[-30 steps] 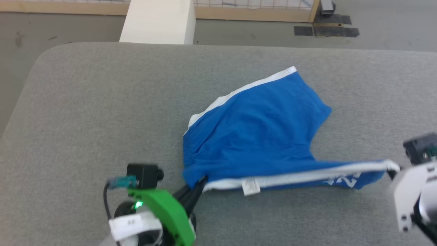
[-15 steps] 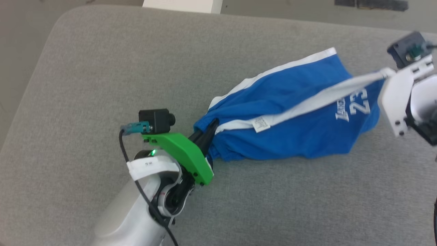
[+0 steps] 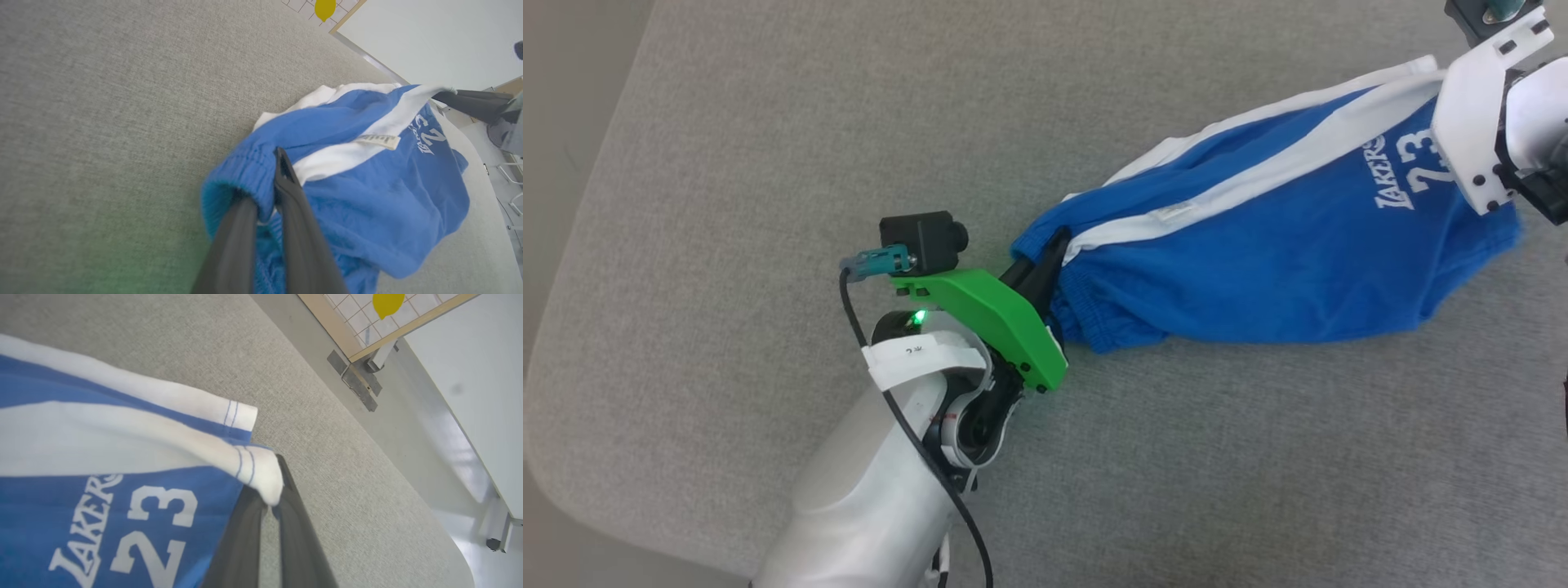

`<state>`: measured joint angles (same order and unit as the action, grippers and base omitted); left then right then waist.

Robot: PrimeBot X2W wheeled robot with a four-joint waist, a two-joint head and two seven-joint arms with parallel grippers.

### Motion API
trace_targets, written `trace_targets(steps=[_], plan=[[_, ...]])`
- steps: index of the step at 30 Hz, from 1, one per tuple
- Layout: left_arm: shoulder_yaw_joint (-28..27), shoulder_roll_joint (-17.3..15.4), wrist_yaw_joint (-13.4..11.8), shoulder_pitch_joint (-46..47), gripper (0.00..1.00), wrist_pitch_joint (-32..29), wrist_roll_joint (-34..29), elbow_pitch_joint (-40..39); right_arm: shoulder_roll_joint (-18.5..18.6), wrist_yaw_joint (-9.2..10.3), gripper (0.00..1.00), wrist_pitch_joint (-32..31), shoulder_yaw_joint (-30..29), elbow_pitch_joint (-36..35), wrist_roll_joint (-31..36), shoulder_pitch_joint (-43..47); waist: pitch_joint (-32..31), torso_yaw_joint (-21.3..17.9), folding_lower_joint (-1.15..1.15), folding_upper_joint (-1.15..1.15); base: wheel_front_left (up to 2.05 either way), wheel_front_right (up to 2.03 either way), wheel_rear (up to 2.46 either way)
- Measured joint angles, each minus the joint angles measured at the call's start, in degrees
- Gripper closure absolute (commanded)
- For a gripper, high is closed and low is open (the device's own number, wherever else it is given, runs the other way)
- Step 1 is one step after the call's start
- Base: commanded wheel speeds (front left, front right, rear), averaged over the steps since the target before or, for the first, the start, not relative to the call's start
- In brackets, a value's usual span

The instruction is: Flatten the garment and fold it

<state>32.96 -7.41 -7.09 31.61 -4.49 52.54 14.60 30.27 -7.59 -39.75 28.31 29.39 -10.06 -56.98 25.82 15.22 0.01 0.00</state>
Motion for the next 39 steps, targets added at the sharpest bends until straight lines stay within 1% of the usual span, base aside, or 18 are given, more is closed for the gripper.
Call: trace_targets(steps=[3, 7, 8, 9, 10, 11, 16, 22, 24, 28, 31, 34, 36, 37, 39], plan=[[0.15, 0.57, 0.01, 0.83, 1.00, 0.74, -0.21, 0.66, 0.05, 0.00, 1.00, 0.19, 2.05, 3.26, -0.78, -1.83, 1.32, 1.02, 0.00, 0.00, 0.00, 0.00, 0.00], [0.52, 1.34, 0.45, 1.53, 1.00, 1.13, -0.21, 1.05, 0.57, 0.03, 1.00, -0.29, 5.55, 5.91, -3.01, -3.45, 2.64, 2.14, 0.00, 0.00, 0.00, 0.00, 0.00], [0.59, 1.48, 0.51, 1.57, 0.76, 1.15, -0.20, 1.07, 0.86, 0.02, 1.00, -0.73, 6.32, 6.20, -3.79, -3.89, 2.81, 2.31, 0.00, 0.00, 0.00, 0.00, 0.00], [0.67, 1.57, 0.63, 1.60, 0.37, 1.34, -0.20, 1.03, 1.20, 0.02, 1.00, -1.24, 6.90, 6.47, -4.87, -4.49, 2.98, 2.46, 0.00, 0.00, 0.00, 0.00, 0.00], [0.81, 1.63, 1.25, 1.59, 0.00, 1.76, -0.19, 1.00, 1.62, 0.02, 0.52, -1.59, 7.76, 6.87, -6.95, -5.16, 2.96, 2.56, 0.00, 0.00, 0.00, 0.00, 0.00], [0.94, 1.63, 1.45, 1.59, 0.00, 2.07, -0.20, 0.97, 1.85, 0.03, 0.00, -1.58, 8.20, 7.01, -8.11, -5.21, 2.79, 2.54, 0.00, 0.00, 0.00, 0.00, 0.00], [1.02, 0.81, 2.05, 0.40, 0.00, 3.67, -0.23, 0.11, 2.69, 0.03, 0.00, 0.12, 9.03, 7.19, -12.17, -4.54, 0.93, 1.98, 0.00, 0.00, 0.00, 0.00, 0.00], [0.90, -2.63, 1.93, -5.34, 0.00, 5.26, -0.63, -2.93, 3.71, 0.02, 0.00, 4.57, 8.80, 4.88, -16.31, 1.69, -3.08, 0.94, 0.00, 0.00, 0.00, 0.00, 0.00], [0.83, -3.57, 1.72, -7.19, 0.00, 5.93, -0.70, -4.33, 4.14, 0.01, 0.00, 6.56, 7.55, 3.87, -17.28, 4.04, -4.59, 0.60, 0.00, 0.00, 0.00, 0.00, 0.00], [0.09, -5.56, 1.16, -10.32, 0.00, 9.65, -2.19, -6.62, 4.00, 0.02, 0.00, 12.05, 2.10, 1.99, -18.91, 9.90, -7.91, -0.08, 0.00, 0.00, 0.00, 0.00, 0.00], [-0.81, -6.73, 0.98, -11.51, 0.00, 14.18, -4.85, -6.95, 2.74, 0.02, 0.00, 16.81, -1.90, 0.07, -19.41, 14.38, -10.11, -0.57, 0.00, 0.00, 0.00, 0.00, 0.00], [-2.11, -7.47, 0.60, -11.74, 0.00, 17.91, -8.47, -6.12, 0.57, 0.02, 0.00, 20.80, -6.19, -1.26, -19.31, 18.00, -11.84, -1.14, -0.01, 0.00, 0.00, 0.00, 0.00], [-3.81, -7.71, 0.10, -11.74, 0.00, 18.98, -12.56, -5.70, -1.54, 0.02, 0.00, 23.15, -9.18, -1.89, -18.86, 19.71, -12.52, -1.81, -0.01, 0.00, 0.00, 0.00, 0.00], [-5.35, -7.43, -0.03, -11.82, 0.00, 19.03, -14.05, -5.71, -2.72, 0.02, 0.00, 24.23, -10.74, -2.01, -18.47, 20.37, -12.70, -2.20, -0.01, 0.00, 0.00, 0.00, 0.00], [-8.79, -6.55, 0.02, -12.00, 0.00, 19.06, -19.03, -7.12, -5.08, 0.02, 0.00, 25.76, -13.59, -2.03, -17.73, 21.23, -12.84, -2.87, -0.01, 0.00, 0.00, 0.00, 0.00]])
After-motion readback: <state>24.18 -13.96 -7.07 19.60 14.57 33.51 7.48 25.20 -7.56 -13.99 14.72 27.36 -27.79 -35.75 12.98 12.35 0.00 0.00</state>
